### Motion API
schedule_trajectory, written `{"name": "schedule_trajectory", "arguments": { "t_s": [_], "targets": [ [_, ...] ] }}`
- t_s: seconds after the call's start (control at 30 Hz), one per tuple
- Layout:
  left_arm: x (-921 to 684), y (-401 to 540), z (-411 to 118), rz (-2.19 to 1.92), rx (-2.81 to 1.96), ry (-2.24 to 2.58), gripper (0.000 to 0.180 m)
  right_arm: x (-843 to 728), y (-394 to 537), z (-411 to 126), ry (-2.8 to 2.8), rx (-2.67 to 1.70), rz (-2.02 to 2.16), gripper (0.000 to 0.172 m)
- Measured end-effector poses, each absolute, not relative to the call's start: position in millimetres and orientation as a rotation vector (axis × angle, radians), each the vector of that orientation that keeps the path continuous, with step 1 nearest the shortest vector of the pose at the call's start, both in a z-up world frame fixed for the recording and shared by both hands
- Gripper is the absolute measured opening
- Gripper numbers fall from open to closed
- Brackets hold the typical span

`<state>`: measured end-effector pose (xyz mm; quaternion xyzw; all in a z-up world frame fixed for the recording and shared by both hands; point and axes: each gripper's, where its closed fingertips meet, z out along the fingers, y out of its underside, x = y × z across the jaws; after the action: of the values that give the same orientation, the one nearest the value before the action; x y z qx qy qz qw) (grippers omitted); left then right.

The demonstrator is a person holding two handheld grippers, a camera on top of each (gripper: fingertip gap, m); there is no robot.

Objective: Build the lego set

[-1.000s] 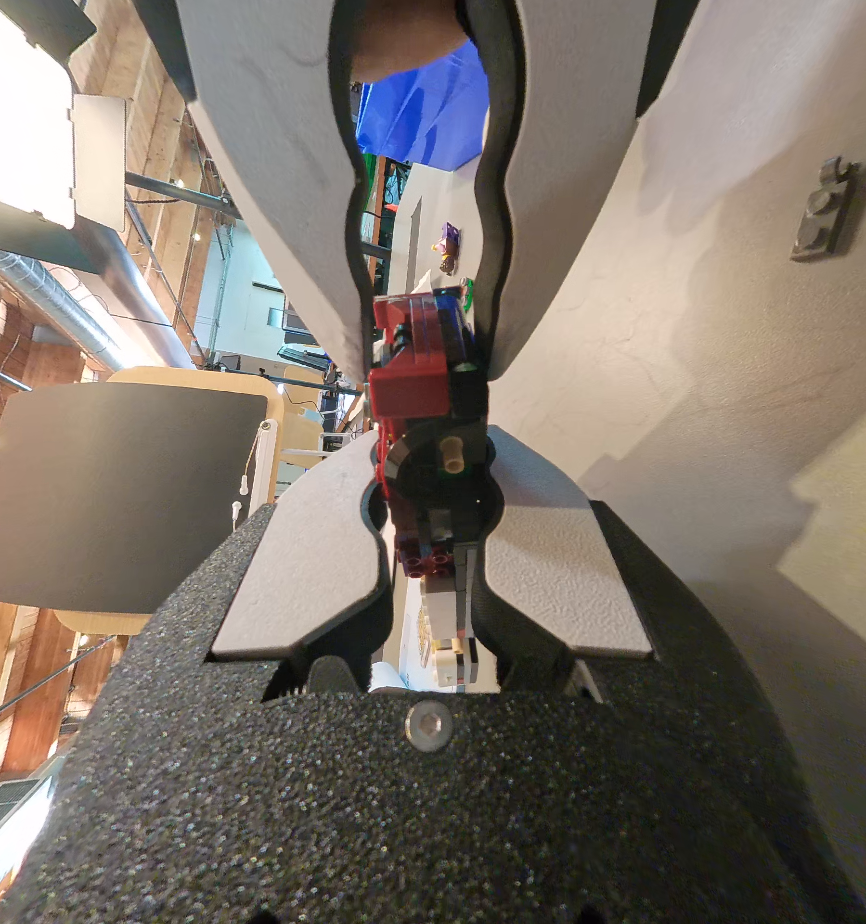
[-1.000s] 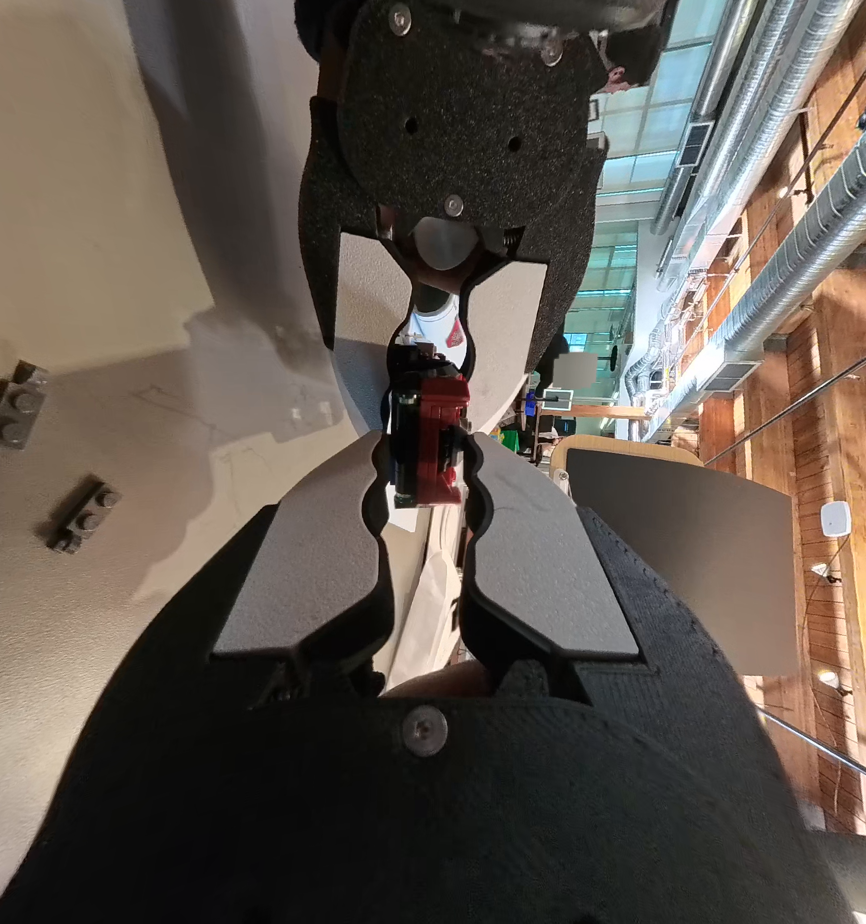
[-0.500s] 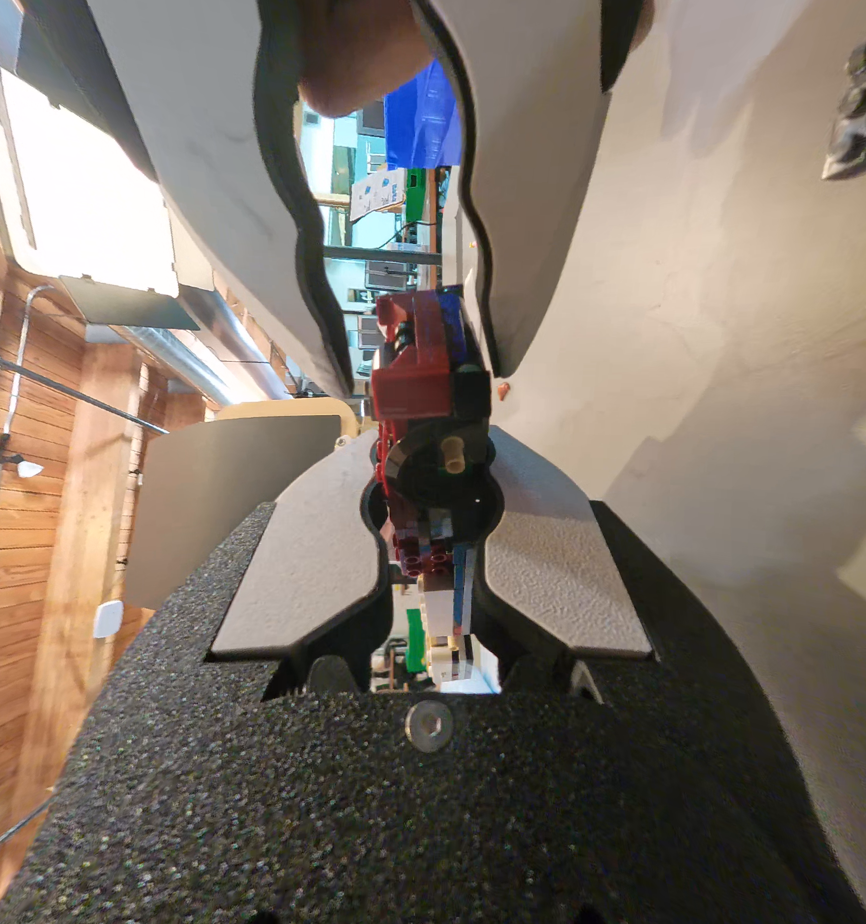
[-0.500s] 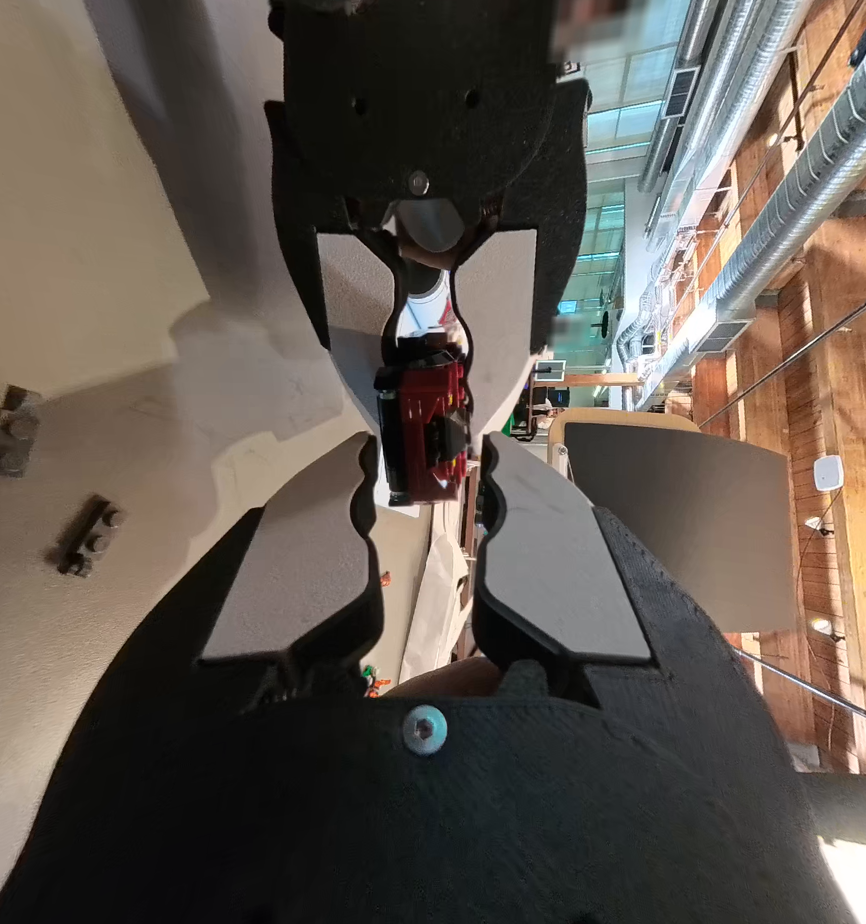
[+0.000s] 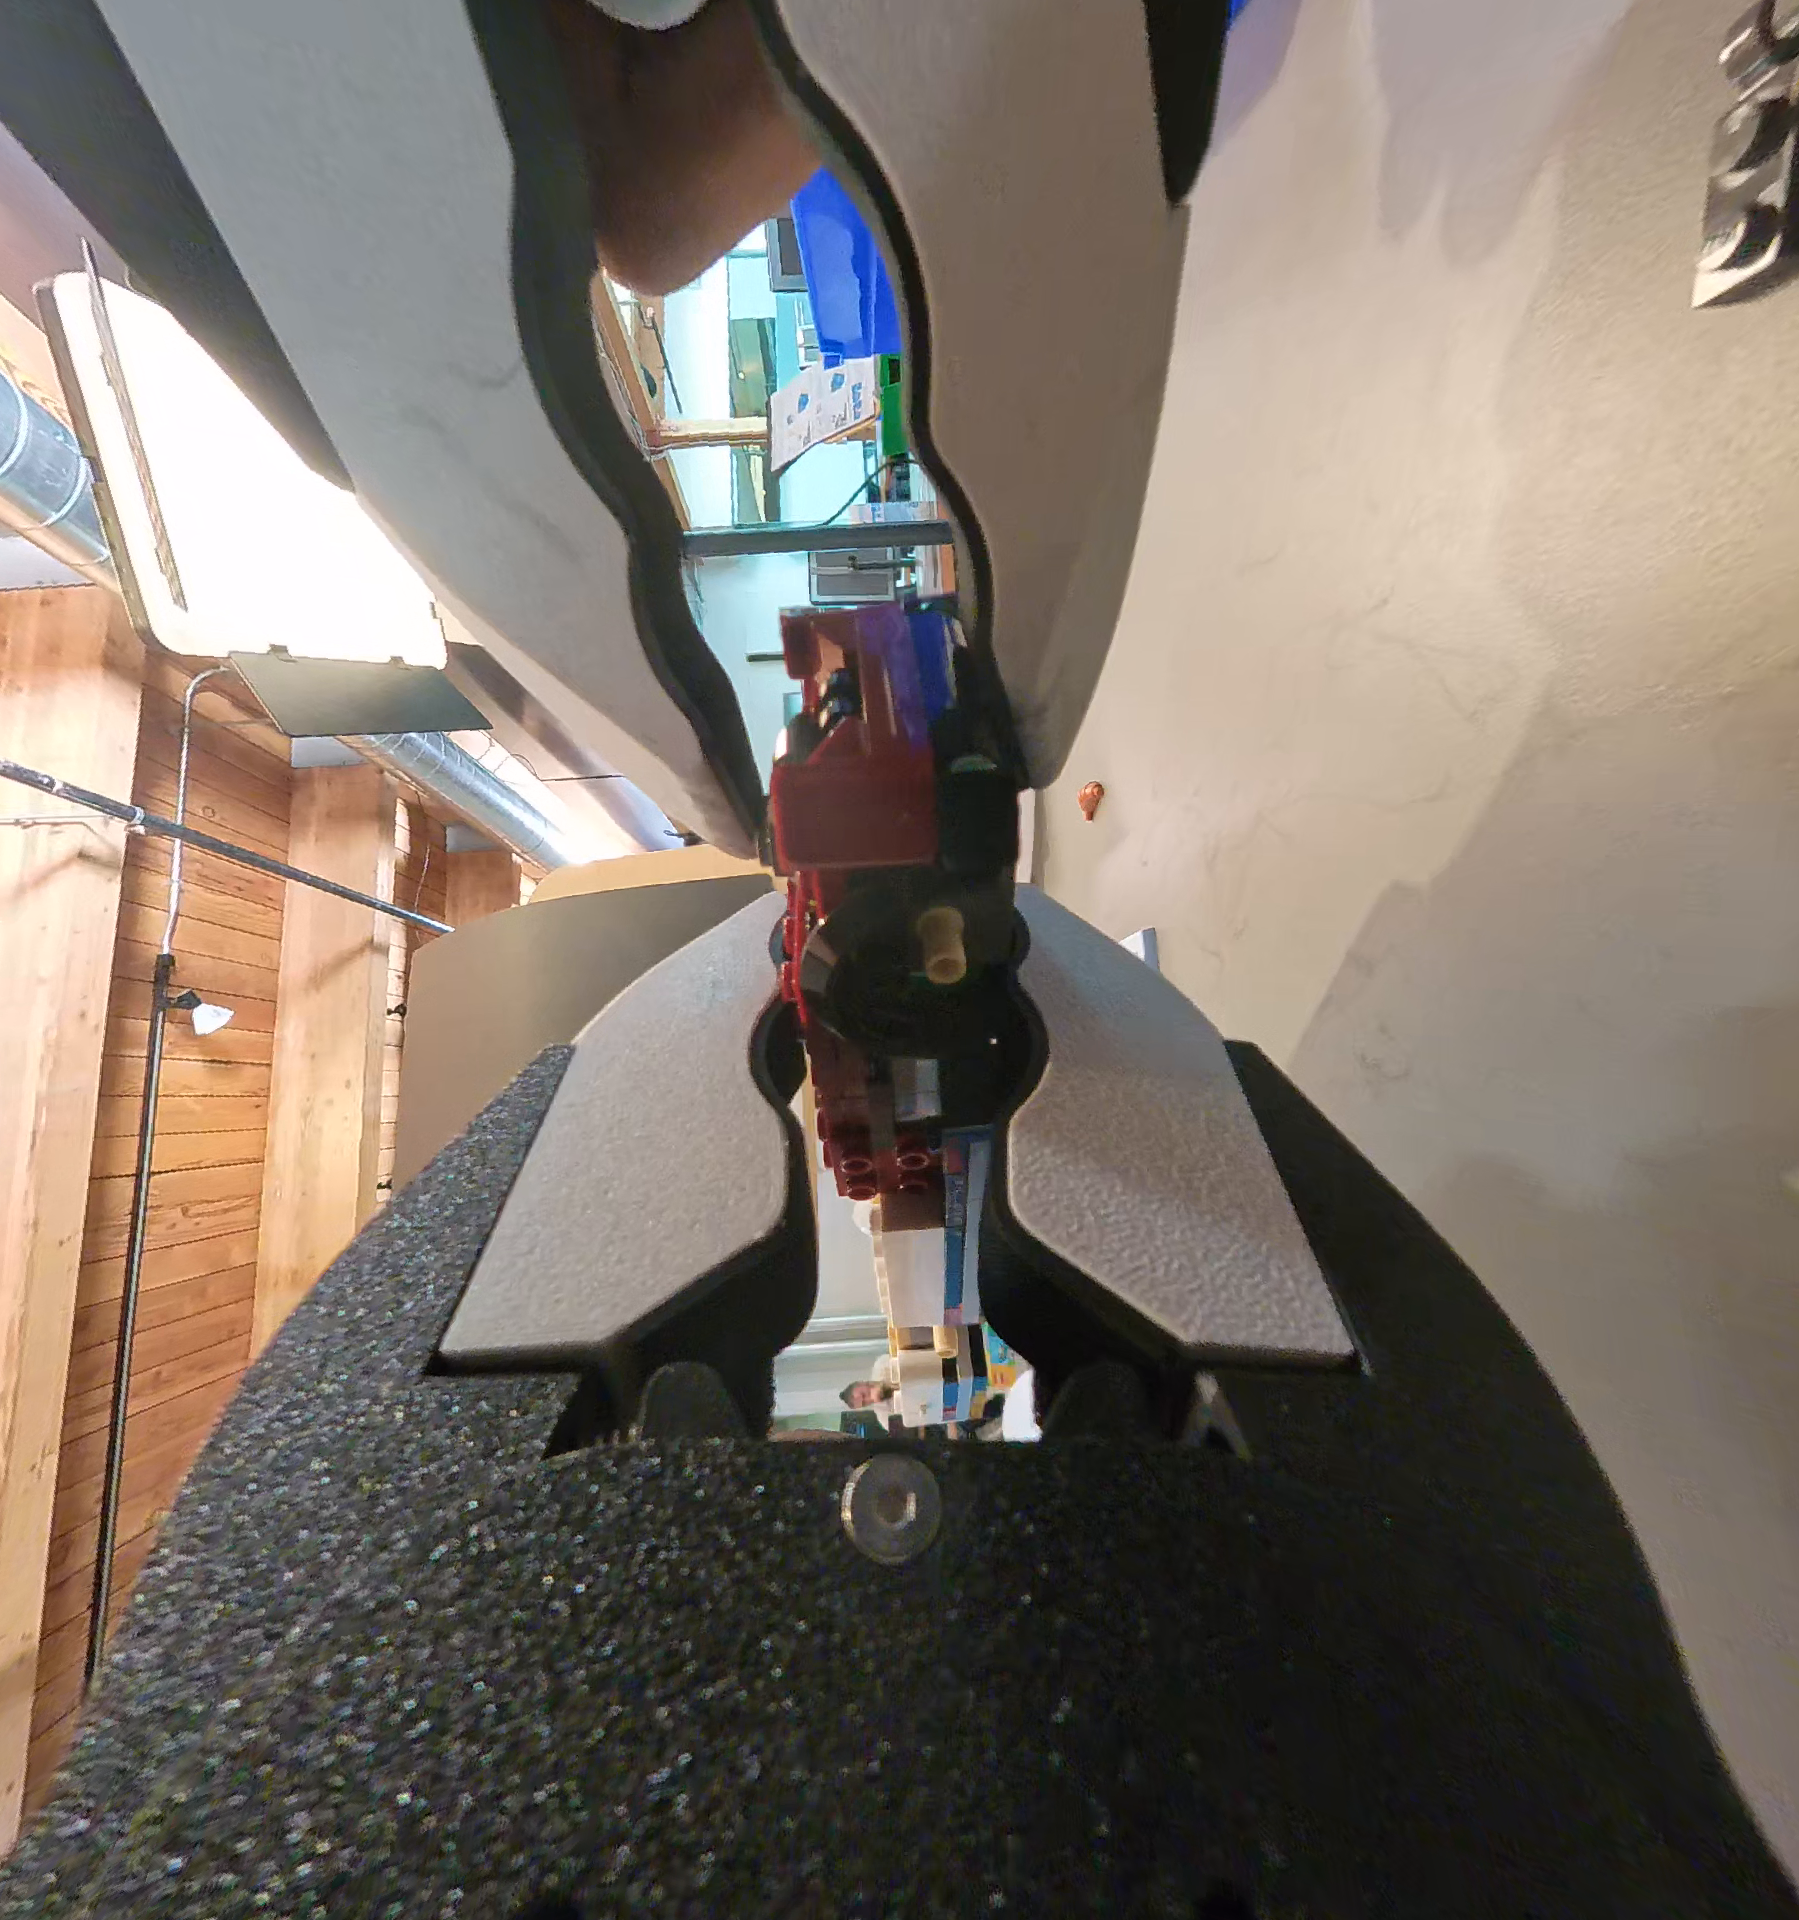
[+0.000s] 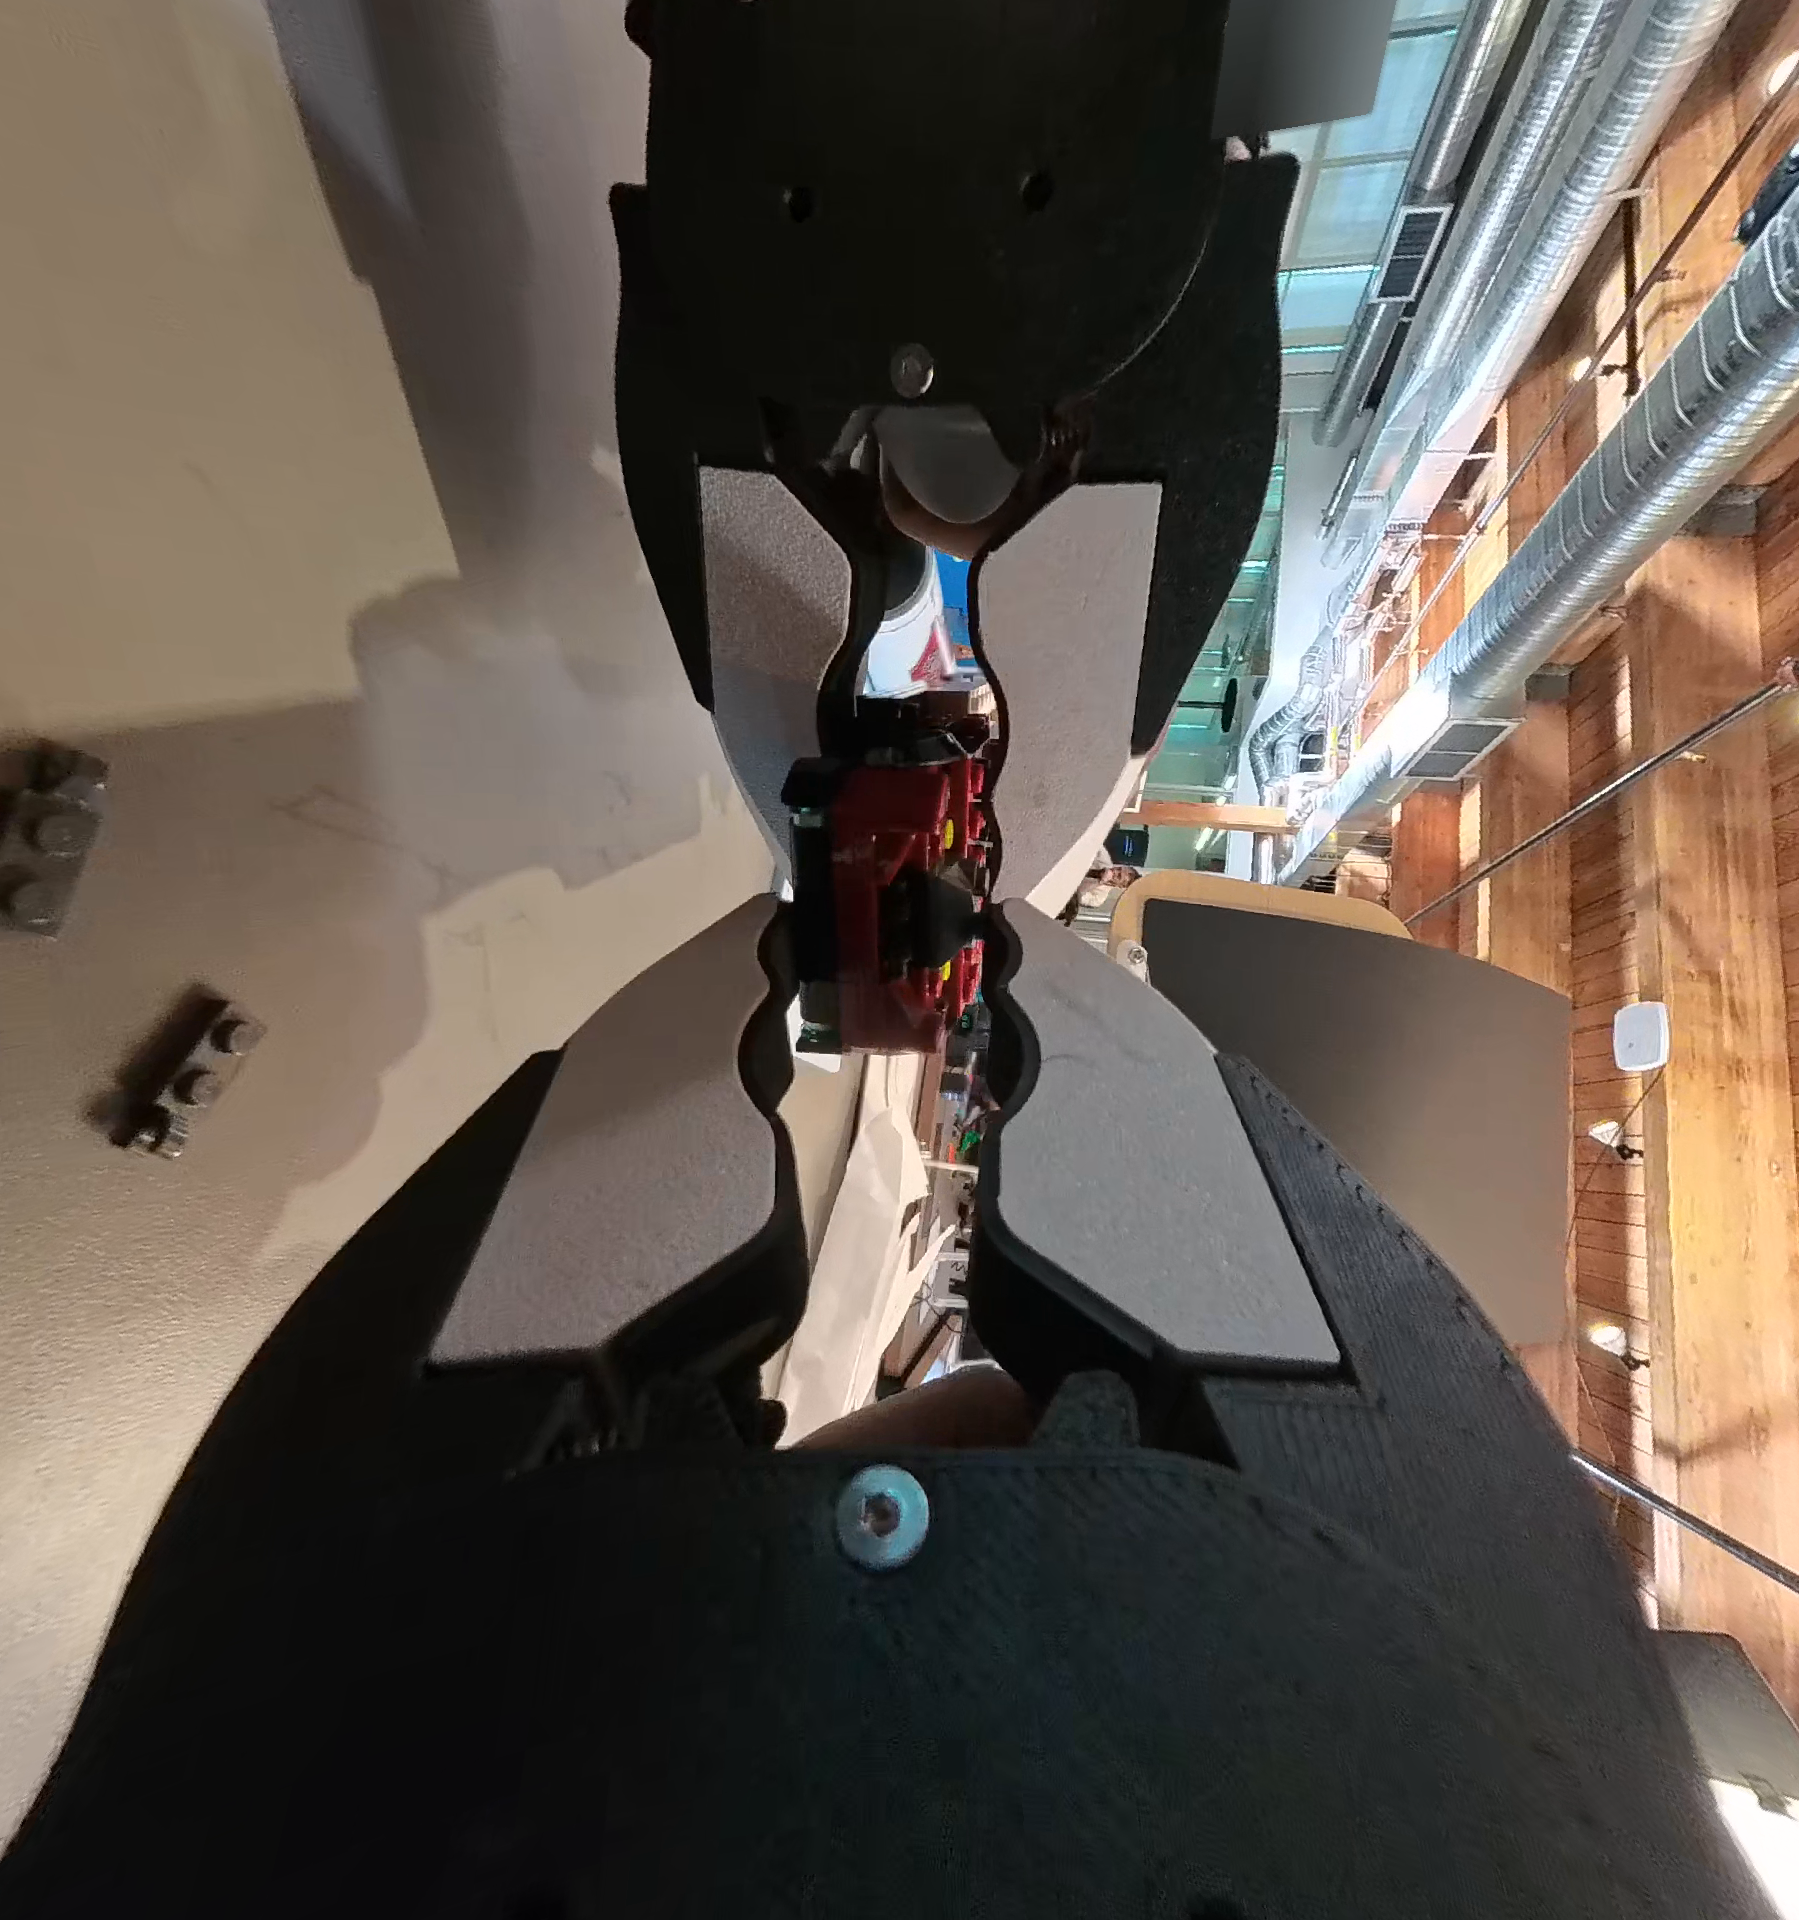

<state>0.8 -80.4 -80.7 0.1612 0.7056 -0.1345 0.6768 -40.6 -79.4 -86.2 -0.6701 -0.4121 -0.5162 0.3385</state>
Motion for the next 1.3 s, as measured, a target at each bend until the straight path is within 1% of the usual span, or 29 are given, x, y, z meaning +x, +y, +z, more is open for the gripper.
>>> {"name": "schedule_trajectory", "arguments": {
  "t_s": [0.17, 0.23, 0.3, 0.4, 0.57, 0.7, 0.73, 0.77, 0.87, 0.93, 1.03, 1.23, 1.3],
  "targets": [
    [3.2, -78.4, -82.4, -0.329, 0.337, 1.607, 0.034, -38.1, -78.2, -85.6, -1.002, -1.743, -1.356, 0.035],
    [2.8, -78.7, -84.1, -0.348, 0.329, 1.62, 0.034, -41.1, -77.5, -84.2, -1.01, -1.718, -1.359, 0.039],
    [2.7, -78.4, -84.9, -0.337, 0.337, 1.615, 0.034, -43.2, -77.0, -87.1, -1.022, -1.725, -1.346, 0.039],
    [0.7, -78.9, -84.7, -0.338, 0.344, 1.61, 0.034, -43.2, -76.7, -87.6, -1.024, -1.716, -1.351, 0.034],
    [-0.1, -78.3, -88.0, -0.336, 0.344, 1.62, 0.034, -43.4, -77.2, -91.0, -1.034, -1.726, -1.327, 0.034],
    [3.1, -76.0, -91.8, -0.34, 0.328, 1.64, 0.034, -40.5, -76.7, -93.1, -0.941, -1.75, -1.287, 0.035],
    [4.1, -74.8, -92.9, -0.334, 0.322, 1.645, 0.034, -40.3, -77.4, -93.1, -0.905, -1.764, -1.259, 0.036],
    [4.9, -73.6, -94.7, -0.331, 0.316, 1.65, 0.034, -39.8, -79.0, -92.7, -0.871, -1.78, -1.232, 0.042],
    [6.5, -70.3, -101.0, -0.327, 0.317, 1.665, 0.034, -34.9, -89.6, -89.1, -0.772, -1.825, -1.184, 0.049],
    [7.8, -69.2, -103.9, -0.323, 0.316, 1.671, 0.034, -31.8, -100.8, -89.2, -0.703, -1.867, -1.151, 0.049],
    [7.1, -70.4, -106.5, -0.336, 0.324, 1.677, 0.034, -33.2, -119.1, -98.8, -0.607, -1.959, -1.045, 0.043],
    [3.3, -75.1, -111.6, -0.353, 0.362, 1.688, 0.034, -48.6, -146.1, -142.7, -0.391, -2.234, -0.673, 0.03],
    [2.2, -75.9, -113.1, -0.353, 0.371, 1.691, 0.034, -53.8, -151.5, -153.7, -0.303, -2.31, -0.559, 0.029]
  ]
}}
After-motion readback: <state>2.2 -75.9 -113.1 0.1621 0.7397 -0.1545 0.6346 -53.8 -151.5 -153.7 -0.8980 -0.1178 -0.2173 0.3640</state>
